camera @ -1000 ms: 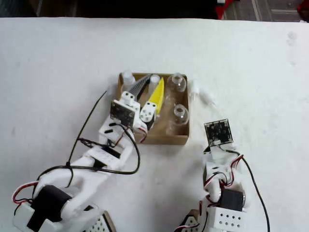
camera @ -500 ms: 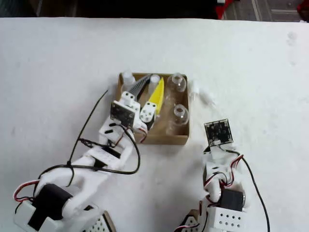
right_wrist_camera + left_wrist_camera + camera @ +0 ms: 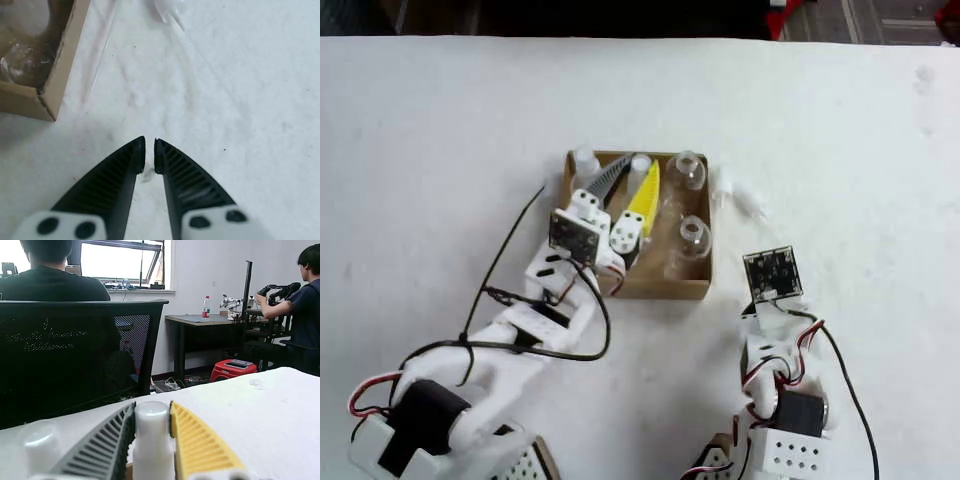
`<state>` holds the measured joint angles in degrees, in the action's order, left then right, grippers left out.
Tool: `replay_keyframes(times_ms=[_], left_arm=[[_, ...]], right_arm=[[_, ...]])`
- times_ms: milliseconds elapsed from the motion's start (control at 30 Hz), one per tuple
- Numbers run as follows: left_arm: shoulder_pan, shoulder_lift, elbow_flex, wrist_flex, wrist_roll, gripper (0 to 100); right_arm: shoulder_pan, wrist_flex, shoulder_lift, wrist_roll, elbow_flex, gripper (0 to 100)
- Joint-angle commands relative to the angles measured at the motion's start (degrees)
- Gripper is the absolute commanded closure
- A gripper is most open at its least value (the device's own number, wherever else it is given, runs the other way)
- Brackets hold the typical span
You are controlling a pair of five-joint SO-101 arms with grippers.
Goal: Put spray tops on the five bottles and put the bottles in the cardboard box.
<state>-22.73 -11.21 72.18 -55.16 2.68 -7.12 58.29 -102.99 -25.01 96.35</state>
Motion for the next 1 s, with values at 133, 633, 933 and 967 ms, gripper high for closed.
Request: replay_keyframes(times_ms=[133, 633, 933, 967], left_arm=[[0.6, -3.8, -1.2, -0.3, -0.4, 98], [0.0, -5.5, -2.8, 5.6, -0.4, 98], [-0.1, -5.1, -2.6, 5.8, -0.8, 98], [-0.1, -5.1, -2.6, 5.8, -0.8, 98]], right_arm=[[0.6, 0.1, -0.2, -1.0, 0.5, 98.1], [0.6, 0.1, -0.2, -1.0, 0.5, 98.1], [0.6, 0.1, -0.2, -1.0, 0.5, 98.1], [0.6, 0.1, -0.2, -1.0, 0.5, 98.1]])
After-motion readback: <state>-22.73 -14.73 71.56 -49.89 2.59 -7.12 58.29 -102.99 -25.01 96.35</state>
